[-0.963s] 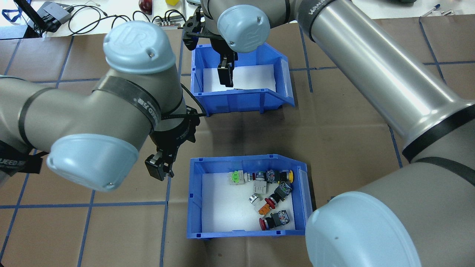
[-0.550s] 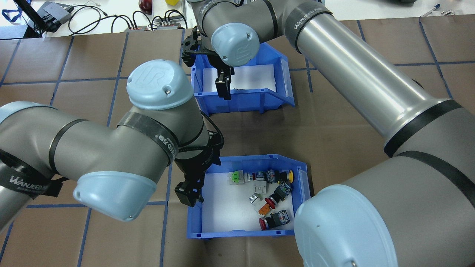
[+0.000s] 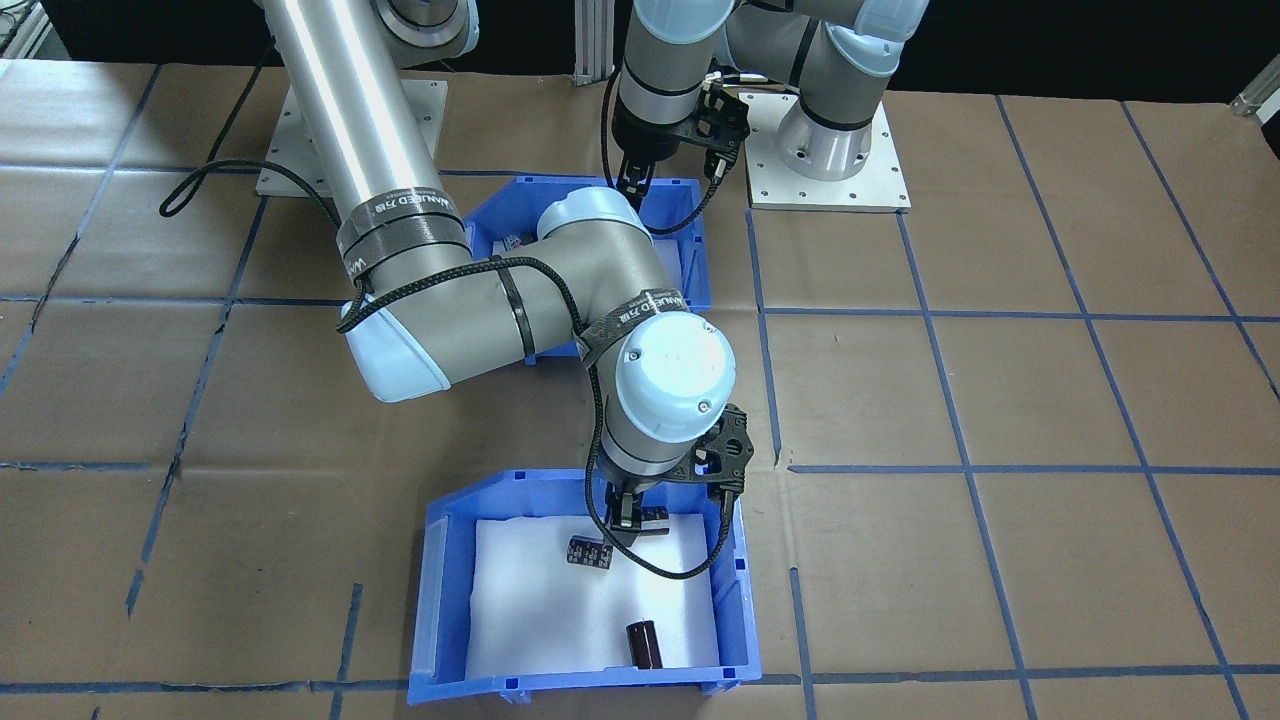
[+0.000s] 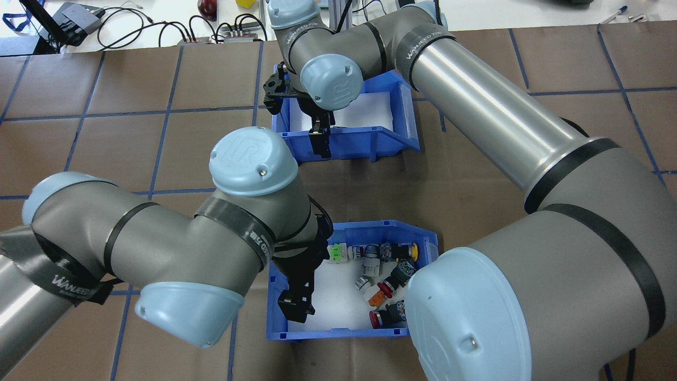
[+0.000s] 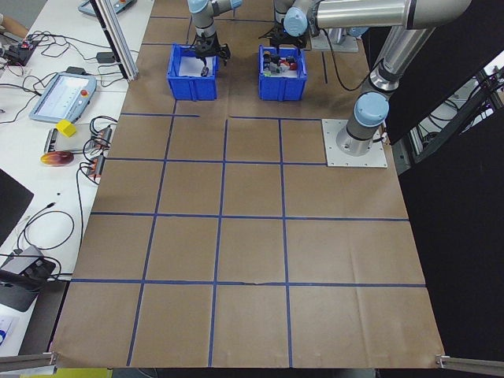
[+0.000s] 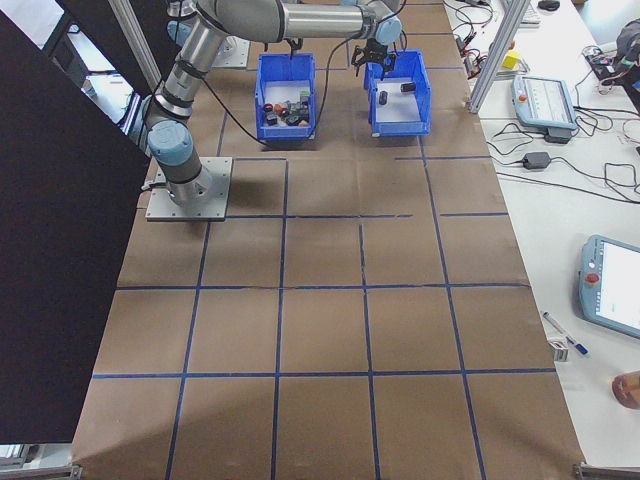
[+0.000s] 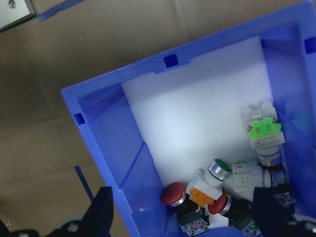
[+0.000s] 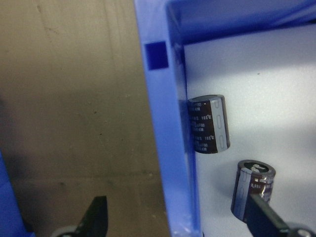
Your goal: Place button box in front
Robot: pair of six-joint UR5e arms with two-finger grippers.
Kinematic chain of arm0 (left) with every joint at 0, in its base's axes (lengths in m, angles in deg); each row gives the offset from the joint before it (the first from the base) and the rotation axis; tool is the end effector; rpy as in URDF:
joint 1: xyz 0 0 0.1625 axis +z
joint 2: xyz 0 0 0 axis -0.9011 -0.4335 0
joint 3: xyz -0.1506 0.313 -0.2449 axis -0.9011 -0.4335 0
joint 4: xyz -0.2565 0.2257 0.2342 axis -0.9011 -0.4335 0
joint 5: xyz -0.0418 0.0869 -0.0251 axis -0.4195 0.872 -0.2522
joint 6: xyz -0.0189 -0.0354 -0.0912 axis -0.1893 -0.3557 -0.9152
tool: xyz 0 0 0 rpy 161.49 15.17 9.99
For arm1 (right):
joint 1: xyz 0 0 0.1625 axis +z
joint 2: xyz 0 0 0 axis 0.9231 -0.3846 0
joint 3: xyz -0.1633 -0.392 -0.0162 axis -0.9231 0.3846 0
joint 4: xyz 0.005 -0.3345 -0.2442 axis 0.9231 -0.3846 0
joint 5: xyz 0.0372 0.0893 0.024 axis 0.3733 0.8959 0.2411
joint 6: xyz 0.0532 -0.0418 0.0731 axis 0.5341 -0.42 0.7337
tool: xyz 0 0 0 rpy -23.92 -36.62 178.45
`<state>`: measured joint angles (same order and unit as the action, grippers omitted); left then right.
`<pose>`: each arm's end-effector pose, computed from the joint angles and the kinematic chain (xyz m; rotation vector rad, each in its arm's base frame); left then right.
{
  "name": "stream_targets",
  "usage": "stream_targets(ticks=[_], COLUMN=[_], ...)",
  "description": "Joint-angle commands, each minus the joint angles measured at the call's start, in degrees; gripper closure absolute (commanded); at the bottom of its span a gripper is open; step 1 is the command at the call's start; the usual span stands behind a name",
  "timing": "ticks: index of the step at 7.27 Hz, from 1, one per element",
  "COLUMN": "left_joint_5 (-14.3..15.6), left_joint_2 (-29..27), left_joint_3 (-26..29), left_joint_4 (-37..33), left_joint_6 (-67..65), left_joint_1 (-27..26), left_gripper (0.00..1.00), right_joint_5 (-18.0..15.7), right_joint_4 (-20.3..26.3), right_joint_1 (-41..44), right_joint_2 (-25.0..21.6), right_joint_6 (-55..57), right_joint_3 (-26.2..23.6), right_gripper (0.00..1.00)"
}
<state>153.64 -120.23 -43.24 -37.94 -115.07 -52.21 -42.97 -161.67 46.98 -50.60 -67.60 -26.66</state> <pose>-0.3178 -0.3095 0.3409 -1.9411 2.3873 0.2571 0.4257 -0.6259 0.2688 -2.0956 2.3158 0.2343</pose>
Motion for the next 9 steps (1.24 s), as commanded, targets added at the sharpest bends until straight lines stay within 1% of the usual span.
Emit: stream_targets(ticks=[1, 2, 3, 4, 6, 7, 8, 9], left_joint_5=[3.63, 3.46, 3.80, 3.80, 3.28, 3.02, 3.27, 3.19], left_joint_2=[-0.22, -0.39, -0.30, -0.39, -0.48, -0.65, -0.74, -0.74], left_joint_3=[-4.05, -6.86, -8.37, -8.47, -9.00, -9.61, -11.36, -12.16], left_joint_4=[7.64, 7.92, 11.32, 11.70, 12.05, 11.97, 12.14, 13.28], left_joint_6=[-11.58, -17.02, -22.30, -23.40, -23.41, -23.41, -25.15, -25.51], left_joint_1=[-5.28, -6.25, -8.52, -9.42, -9.51, -9.69, -9.69, -9.69], left_gripper=[0.01, 0.01, 0.01, 0.01, 0.01, 0.01, 0.01, 0.01], right_joint_5=[-0.20, -1.68, -3.35, -3.45, -3.97, -5.81, -6.43, -6.53], right_joint_4=[0.00, 0.00, -0.87, -1.32, -1.41, -1.41, -1.06, -0.45], right_joint_1=[0.60, 0.78, 0.87, 0.87, 0.52, -1.14, -2.98, -6.92], right_joint_2=[0.51, 0.42, 0.42, -0.01, -1.76, -3.86, -5.97, -8.52], right_joint_6=[-1.91, -3.85, -4.13, -3.95, -4.56, -6.74, -12.51, -16.92], right_joint_3=[0.24, 0.32, 0.33, 0.50, 1.81, 1.99, 1.30, 1.12], right_gripper=[0.46, 0.67, 0.82, 0.93, 0.94, 0.94, 0.94, 0.94])
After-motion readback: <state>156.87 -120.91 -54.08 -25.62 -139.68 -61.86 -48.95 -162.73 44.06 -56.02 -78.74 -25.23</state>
